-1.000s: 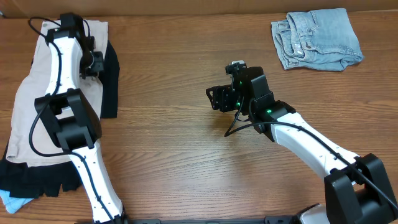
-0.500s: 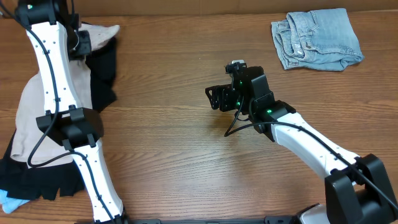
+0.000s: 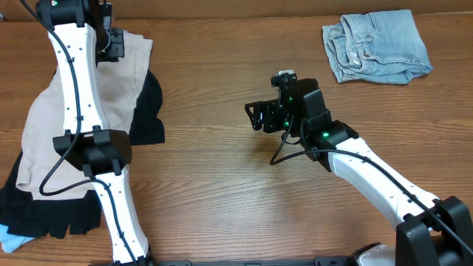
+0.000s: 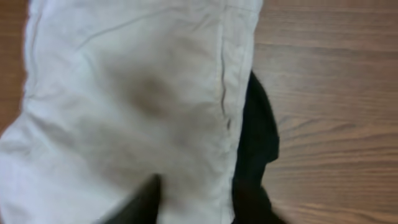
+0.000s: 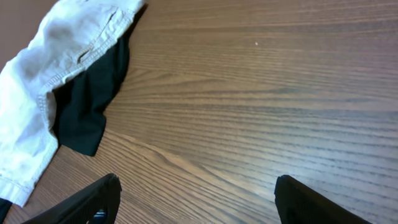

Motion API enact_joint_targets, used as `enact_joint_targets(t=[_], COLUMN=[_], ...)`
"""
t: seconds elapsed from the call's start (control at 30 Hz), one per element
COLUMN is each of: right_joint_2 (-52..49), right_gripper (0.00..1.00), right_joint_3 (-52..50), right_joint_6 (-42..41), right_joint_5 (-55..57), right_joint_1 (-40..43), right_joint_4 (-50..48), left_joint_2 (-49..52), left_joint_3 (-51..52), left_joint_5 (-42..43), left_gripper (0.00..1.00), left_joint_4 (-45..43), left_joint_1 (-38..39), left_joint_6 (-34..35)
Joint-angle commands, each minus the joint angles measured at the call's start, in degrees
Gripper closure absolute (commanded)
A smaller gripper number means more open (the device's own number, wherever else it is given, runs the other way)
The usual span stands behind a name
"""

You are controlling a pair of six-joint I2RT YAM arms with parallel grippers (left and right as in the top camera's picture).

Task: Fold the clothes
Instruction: 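Grasp the beige shorts edge with the left gripper and lift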

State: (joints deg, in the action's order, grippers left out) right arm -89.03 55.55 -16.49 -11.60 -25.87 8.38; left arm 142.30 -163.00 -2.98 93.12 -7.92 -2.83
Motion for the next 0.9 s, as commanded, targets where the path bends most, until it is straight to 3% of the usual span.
enact_joint_targets(t=[0.0, 0.17, 0.27, 0.33, 0.47, 0.7, 0.87], right_joint_2=[1.2, 0.5, 0.0, -0.1, -0.1, -0.2, -0.7], right_gripper=[0.17, 0.17, 0.17, 0.17, 0.17, 0.16, 0.16], right_joint_3=[0.8, 0.8, 0.8, 0.8, 0.8, 0.8, 0.7], right_joint_6=[0.0, -0.1, -0.1, -0.1, -0.1, -0.1, -0.1], right_joint_5=[1.0, 1.6, 1.6, 1.6, 1.6, 1.6, 1.6], right_joint_1=[0.2, 0.2, 0.2, 0.2, 0.2, 0.2, 0.2], right_joint_4=[0.0, 0.1, 0.2, 0.2, 0.1, 0.2, 0.2], left_joint_2=[-0.8, -0.1, -0.1, -0.1, -0.2, -0.3, -3.3], left_joint_3=[4.1, 13.1, 14.1, 14.1, 15.9, 23.5, 27.2], left_joint_5=[7.4, 11.5, 11.2, 10.1, 5.5, -3.0, -3.6], left_gripper=[0.48, 0.44, 0.55, 0.55, 0.44, 0.41, 0.41], left_joint_4=[-3.4, -5.8, -1.0, 3.1, 3.7, 3.7, 3.7], left_joint_1=[0.1, 2.7, 4.0, 4.8, 5.7, 6.0, 6.2], left_joint_6=[-1.6, -6.4, -6.4, -6.3, -3.4, 2.1, 4.7])
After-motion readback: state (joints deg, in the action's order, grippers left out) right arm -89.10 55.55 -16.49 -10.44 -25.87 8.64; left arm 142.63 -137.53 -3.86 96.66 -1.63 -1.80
